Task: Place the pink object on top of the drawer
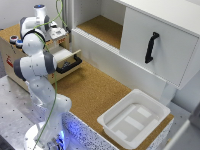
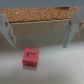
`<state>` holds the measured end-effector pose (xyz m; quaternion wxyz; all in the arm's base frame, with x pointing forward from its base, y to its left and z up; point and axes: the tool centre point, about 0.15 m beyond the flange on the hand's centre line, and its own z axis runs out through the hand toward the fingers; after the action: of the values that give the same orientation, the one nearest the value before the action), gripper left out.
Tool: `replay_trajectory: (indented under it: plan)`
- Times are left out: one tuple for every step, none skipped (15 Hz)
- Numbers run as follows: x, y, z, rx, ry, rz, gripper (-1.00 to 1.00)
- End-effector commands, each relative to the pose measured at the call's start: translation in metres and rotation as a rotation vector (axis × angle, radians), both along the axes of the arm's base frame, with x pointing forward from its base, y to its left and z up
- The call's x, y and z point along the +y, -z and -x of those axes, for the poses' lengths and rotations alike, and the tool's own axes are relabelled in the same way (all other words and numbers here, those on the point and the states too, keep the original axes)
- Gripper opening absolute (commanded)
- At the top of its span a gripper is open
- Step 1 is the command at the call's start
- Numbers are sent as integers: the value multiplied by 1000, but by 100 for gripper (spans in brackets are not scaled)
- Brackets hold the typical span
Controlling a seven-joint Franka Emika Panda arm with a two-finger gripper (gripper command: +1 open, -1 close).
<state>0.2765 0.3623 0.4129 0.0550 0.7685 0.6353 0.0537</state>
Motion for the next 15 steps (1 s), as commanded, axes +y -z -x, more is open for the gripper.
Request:
replay_trajectory:
  plan:
    - [1,32,21,-43,27,-140,100]
    - [3,40,23,-24,25,-161,100]
    - [5,46,24,-16,23,-166,100]
    - [5,50,23,-14,18,-173,100]
    - [1,54,20,-18,31,-193,100]
    - [-3,57,16,-20,46,-211,100]
    - [-7,60,13,-26,52,-229,100]
    - [-9,62,11,-25,51,-240,100]
    - [-11,67,8,-20,50,-246,100]
    - [-11,71,7,-14,45,-244,100]
    - [-11,75,6,-6,43,-243,100]
    - [-10,77,7,-1,38,-244,100]
    - [-8,80,8,9,35,-246,100]
    - [-5,83,8,16,28,-249,100]
    - [-2,85,8,26,23,-246,100]
